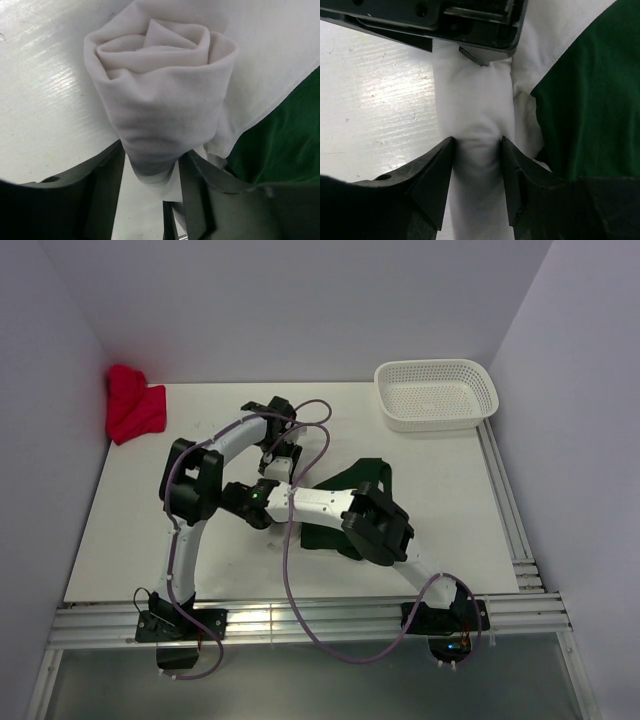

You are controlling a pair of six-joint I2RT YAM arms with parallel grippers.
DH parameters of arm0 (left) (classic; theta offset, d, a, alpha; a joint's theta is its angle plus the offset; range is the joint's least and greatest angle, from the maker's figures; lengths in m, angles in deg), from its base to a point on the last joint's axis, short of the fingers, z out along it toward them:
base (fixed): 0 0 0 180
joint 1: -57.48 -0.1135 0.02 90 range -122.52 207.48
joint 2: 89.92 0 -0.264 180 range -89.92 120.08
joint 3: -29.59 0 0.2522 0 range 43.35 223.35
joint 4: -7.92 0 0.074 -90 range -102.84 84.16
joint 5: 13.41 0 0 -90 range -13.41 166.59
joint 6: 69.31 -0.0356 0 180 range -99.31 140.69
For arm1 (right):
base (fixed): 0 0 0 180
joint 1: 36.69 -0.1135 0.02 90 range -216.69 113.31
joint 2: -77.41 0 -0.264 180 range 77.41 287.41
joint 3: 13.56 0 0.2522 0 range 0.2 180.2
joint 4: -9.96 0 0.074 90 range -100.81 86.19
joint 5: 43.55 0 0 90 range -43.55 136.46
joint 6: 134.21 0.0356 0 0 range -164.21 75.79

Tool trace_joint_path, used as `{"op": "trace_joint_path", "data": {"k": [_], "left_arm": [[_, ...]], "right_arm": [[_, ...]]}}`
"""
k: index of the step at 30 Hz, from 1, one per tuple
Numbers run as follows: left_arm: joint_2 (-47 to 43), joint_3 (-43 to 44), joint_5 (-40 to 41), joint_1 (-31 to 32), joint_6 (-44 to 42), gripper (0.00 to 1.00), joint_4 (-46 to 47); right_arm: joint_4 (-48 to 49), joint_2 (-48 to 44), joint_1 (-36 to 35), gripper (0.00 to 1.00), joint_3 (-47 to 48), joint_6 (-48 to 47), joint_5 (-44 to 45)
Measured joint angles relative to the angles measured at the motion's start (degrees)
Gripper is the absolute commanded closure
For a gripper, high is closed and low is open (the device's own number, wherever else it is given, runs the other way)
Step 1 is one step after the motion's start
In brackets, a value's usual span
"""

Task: Roll the t-shirts
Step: Roll the tshirt

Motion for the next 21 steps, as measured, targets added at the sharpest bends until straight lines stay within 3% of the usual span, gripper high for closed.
{"op": "trace_joint_path", "data": {"k": [4,5,8,12,15,21], "left_arm": [[1.01,2.10,-0.09,-0.09,-1.44,0.35,-1.84],[1.29,3.02,-0.26,-0.13,-1.92,0.32,-2.49],[1.99,6.60,-2.27,-0.72,-3.02,0.28,-4.57],[2.05,11.54,-6.69,-2.40,-4.24,0.25,-6.23],[1.92,12.96,-10.34,-4.92,-5.79,0.24,-6.64],[0.33,6.47,-17.53,-10.97,-9.11,0.20,-6.56]], "right_arm": [[2.10,-0.22,0.13,0.69,-1.60,-0.50,-0.33],[3.15,-0.61,0.17,0.77,-2.47,-0.70,-0.33],[8.66,-3.98,0.59,0.83,-7.87,-1.18,-1.73],[21.03,-10.84,2.49,0.84,-19.41,-2.23,-6.82],[35.85,-17.77,4.92,0.85,-32.20,-2.51,-13.33],[60.26,-23.67,10.10,0.85,-48.98,0.44,-25.68]]}}
